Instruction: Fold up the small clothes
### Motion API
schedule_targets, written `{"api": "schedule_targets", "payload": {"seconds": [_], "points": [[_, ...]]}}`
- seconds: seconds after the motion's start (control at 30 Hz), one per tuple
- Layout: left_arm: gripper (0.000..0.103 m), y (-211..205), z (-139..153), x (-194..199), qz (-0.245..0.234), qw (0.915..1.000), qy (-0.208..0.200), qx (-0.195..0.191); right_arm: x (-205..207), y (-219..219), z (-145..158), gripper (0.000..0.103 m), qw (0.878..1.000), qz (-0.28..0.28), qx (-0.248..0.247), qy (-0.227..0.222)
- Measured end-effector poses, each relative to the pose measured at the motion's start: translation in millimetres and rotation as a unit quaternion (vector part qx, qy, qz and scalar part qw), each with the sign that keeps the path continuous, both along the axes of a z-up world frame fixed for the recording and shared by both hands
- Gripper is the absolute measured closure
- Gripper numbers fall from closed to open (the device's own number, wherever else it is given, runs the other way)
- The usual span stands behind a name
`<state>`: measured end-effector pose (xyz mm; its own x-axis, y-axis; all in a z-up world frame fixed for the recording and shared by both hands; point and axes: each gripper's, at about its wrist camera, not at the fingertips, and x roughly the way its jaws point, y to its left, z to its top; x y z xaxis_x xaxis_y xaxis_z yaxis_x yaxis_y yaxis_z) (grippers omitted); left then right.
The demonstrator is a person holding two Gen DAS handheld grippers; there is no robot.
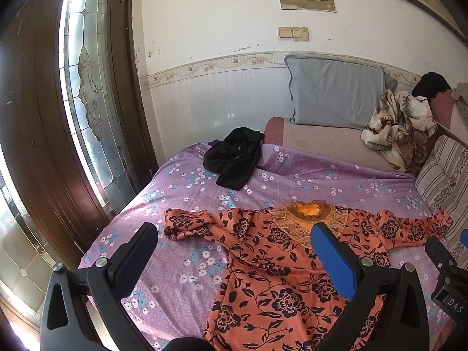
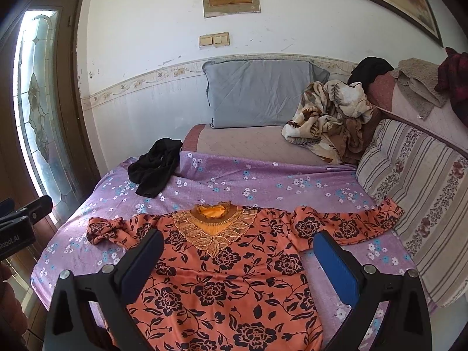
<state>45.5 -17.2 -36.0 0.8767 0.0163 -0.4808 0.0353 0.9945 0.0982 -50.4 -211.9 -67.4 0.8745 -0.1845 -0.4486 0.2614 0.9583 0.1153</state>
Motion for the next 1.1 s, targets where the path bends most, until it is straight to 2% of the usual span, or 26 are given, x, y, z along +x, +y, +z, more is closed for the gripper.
{"api": "schedule_targets", "payload": {"seconds": [0.43,1.1], "points": [[0.0,44,3,2,0.055,0.9984,-0.008,-0.009,14,24,-4,0.0,0.999,0.031,0.002,0.01],[0.0,50,4,0,0.062,0.998,-0.009,-0.011,16,34,-3,0.0,0.999,0.042,-0.002,0.014]]}}
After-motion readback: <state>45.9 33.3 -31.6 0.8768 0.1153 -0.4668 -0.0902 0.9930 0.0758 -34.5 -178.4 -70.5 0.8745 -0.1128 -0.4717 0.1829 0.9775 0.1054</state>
